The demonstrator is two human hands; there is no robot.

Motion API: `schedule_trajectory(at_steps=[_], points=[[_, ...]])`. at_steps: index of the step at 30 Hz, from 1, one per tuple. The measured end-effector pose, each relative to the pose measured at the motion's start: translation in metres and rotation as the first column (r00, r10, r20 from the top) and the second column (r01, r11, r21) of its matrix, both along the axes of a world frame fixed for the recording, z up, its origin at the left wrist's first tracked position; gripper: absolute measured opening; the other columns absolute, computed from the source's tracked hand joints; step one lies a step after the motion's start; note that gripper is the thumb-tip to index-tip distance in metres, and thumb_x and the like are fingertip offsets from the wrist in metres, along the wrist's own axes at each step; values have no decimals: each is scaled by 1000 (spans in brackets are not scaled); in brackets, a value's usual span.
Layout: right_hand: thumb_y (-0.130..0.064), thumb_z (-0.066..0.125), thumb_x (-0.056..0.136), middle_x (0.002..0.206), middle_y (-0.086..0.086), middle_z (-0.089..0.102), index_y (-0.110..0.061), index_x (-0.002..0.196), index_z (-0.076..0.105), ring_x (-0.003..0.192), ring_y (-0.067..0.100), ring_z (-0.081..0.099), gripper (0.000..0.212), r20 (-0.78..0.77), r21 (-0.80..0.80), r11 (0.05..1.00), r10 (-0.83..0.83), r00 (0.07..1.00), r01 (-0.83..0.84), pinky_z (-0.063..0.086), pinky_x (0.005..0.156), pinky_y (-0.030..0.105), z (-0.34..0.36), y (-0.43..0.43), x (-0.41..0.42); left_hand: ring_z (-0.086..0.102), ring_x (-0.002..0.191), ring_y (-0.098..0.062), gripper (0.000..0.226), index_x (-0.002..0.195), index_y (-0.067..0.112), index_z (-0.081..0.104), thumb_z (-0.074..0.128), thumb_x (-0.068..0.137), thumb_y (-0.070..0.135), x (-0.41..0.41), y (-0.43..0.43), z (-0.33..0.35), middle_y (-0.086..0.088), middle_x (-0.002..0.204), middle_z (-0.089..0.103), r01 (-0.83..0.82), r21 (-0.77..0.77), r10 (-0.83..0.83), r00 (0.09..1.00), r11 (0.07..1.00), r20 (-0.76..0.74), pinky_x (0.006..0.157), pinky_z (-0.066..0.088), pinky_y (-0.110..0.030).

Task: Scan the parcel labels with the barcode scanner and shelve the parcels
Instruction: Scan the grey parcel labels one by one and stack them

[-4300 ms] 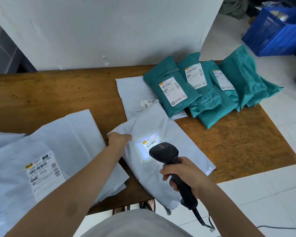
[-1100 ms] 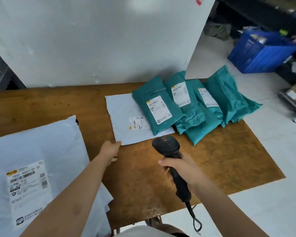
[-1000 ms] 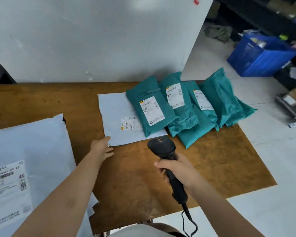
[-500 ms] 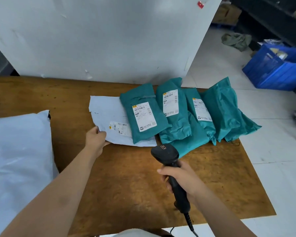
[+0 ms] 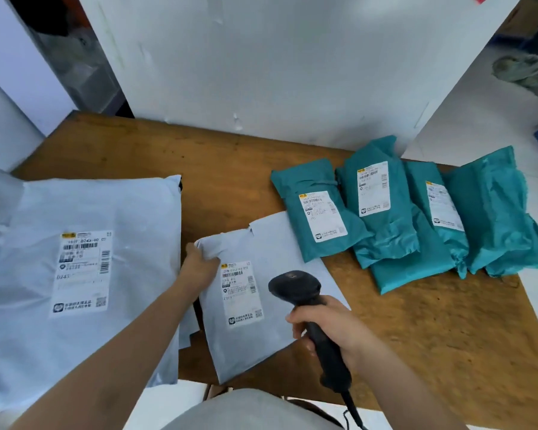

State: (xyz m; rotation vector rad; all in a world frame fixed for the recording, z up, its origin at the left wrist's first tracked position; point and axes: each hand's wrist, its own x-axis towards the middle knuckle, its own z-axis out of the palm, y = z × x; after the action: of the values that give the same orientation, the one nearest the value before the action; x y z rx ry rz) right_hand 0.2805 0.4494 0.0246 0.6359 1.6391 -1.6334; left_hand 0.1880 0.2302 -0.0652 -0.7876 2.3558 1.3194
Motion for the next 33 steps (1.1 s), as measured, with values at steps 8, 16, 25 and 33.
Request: schedule_trajectory(at_steps=[8,16,25,33], points=[[-6,65,81,59,11,59,-6,82,57,39,17,42,8,19,-65,997,33,999,-31,35,44,24,0,-32,3,40,132,-33,56,145,3,26,47,93,9,-5,-9,-10,-16,144,41,-165,106,161,986,981,45,106,34,-36],[-11,63,82,60,14,60,-2,107,57,41,16,45,27,33,-60,998,-9,999,11,41,44,24,-5,-46,-4,46,128,-29,66,145,12,26,56,89,25,-7,-20,-33,-8,143,44,-268,364,240,963,892,122,110,36,-44],[-10,65,81,60,15,60,-4,93,58,40,17,44,14,20,-43,999,20,1000,-19,39,43,24,-7,-50,-6,60,105,-30,48,122,4,54,71,79,18,-6,-21,-23,-10,117,63,-284,434,256,959,855,124,95,48,-40],[-5,66,83,58,12,60,-2,85,58,40,20,43,8,-163,13,969,-242,956,248,37,42,26,-14,-34,-11,56,93,-9,24,119,15,54,52,95,14,15,11,28,11,103,56,286,11,-266,906,958,-330,80,43,-19]])
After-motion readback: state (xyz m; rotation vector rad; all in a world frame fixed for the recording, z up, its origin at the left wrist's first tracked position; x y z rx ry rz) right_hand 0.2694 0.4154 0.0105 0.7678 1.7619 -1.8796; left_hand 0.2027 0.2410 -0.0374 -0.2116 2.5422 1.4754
